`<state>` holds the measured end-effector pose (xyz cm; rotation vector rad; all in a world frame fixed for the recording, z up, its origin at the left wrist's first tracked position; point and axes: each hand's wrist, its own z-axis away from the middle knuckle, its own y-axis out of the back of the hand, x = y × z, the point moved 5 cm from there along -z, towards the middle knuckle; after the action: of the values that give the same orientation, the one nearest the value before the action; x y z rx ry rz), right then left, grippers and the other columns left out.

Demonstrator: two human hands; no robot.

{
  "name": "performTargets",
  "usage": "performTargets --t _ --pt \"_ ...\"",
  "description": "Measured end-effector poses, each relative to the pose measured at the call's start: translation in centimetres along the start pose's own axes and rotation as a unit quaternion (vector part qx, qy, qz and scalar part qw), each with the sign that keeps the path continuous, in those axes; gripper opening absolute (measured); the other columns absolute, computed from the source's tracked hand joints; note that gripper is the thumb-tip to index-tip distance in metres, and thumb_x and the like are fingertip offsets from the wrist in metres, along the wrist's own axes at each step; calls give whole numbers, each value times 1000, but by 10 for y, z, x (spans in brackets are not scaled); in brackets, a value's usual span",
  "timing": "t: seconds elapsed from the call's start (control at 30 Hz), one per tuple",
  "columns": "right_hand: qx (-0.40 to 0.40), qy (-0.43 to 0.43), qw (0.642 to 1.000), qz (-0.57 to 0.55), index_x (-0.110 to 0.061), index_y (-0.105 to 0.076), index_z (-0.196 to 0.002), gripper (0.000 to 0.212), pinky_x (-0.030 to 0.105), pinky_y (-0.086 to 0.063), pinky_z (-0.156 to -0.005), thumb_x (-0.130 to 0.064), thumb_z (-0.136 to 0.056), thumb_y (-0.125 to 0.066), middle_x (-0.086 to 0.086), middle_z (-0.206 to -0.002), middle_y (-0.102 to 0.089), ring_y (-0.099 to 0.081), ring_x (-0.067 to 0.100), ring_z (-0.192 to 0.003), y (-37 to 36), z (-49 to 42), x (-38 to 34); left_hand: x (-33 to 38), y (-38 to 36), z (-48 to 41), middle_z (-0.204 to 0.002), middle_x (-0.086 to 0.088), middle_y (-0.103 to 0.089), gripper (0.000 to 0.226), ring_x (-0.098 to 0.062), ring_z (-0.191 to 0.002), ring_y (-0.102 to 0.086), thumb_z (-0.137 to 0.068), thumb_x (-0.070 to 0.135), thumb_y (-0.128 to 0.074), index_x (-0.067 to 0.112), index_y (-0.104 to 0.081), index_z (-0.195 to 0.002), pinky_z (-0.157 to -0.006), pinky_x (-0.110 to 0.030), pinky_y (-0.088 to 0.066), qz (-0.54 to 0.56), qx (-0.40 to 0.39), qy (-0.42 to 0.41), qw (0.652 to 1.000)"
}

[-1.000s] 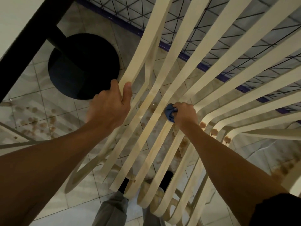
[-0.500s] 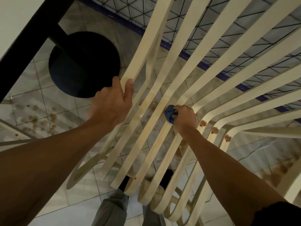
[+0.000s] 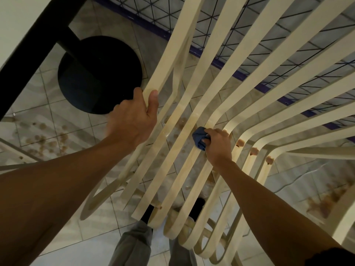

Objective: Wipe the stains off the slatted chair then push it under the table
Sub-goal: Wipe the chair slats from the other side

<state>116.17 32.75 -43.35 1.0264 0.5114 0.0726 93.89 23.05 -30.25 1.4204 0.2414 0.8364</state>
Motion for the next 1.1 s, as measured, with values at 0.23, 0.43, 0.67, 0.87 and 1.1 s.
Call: performTargets --t 0.23,0.43,0.67,0.87,1.1 --pt "-103 81 991 -7 -7 -62 -128 35 21 -36 -87 -9 -93 -58 14 -119 -60 -56 30 -110 -9 20 2 0 1 0 -100 -15 -61 58 -31 -81 -62 -99 57 -15 9 -43 -118 -69 -41 -55 4 7 -2 1000" --pt "-51 29 997 -43 -14 -57 -130 40 31 -43 -87 -3 -92 -52 12 -118 -58 -54 29 -109 3 5 9 -1 0 0 -92 -8 -55 55 -22 -73 -53 -100 56 -17 10 -43 -116 -65 -36 -49 2 14 0 1000" --pt "-94 40 991 -91 -28 -52 -139 52 29 -44 -94 -19 -88 -57 2 -129 -53 -53 19 -113 5 13 10 -2 -1 0 -99 -15 -61 56 -28 -78 -58 -100 56 -17 10 -43 -117 -66 -37 -50 -7 17 -1 1000" --pt "-81 58 993 -55 -30 -65 -125 43 24 -40 -90 -37 -84 -74 1 -122 -56 -53 19 -110 -1 11 7 -2 -1 0 -90 -8 -52 56 -23 -73 -53 -100 56 -17 10 -43 -116 -63 -36 -48 -2 17 4 1000" --pt "-23 0 992 -127 -23 -54 -132 53 18 -42 -69 -15 -83 -73 -8 -87 -61 -59 16 -87 7 5 2 -2 0 0 -94 -11 -57 55 -23 -73 -54 -101 56 -19 10 -43 -116 -64 -36 -49 3 19 3 1000"
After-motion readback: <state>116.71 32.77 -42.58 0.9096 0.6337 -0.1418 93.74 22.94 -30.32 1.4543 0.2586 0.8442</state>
